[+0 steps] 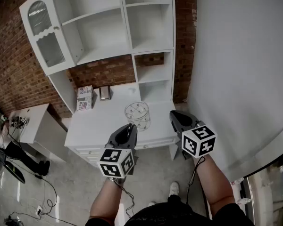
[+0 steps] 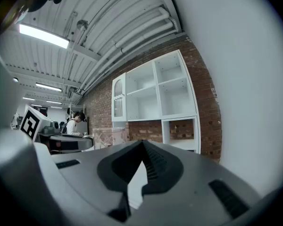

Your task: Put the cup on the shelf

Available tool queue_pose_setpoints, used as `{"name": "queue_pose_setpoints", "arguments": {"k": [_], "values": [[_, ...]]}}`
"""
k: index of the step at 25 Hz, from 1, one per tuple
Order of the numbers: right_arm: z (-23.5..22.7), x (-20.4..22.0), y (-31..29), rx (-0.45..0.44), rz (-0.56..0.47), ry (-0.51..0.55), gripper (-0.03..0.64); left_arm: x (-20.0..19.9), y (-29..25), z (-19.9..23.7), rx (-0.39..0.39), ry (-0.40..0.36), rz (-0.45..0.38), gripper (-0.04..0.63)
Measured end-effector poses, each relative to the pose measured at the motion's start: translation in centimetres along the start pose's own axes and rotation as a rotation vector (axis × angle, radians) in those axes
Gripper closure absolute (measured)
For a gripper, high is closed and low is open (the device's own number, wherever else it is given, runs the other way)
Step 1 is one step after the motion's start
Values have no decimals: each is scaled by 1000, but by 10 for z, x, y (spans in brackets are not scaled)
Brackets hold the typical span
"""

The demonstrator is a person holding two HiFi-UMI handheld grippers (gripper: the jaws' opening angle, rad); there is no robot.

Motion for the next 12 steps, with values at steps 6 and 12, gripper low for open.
{"name": "queue_pose_setpoints", "arguments": {"k": [6, 12], "values": [[1, -2, 5, 6, 1, 0, 617, 0, 1, -4, 8, 2, 4, 560], [-1, -3, 6, 9, -4, -2, 617, -1, 0, -6, 17, 2, 4, 560]]}}
Point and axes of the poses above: the fingertips, and each gripper's own axes: y backward along the fingers, z to its left, x out of its underside, the point moved 7 cm from there along y, backward along the fingers, and after that the axes turned 7 degrees about -x, right-handed, at the moved point
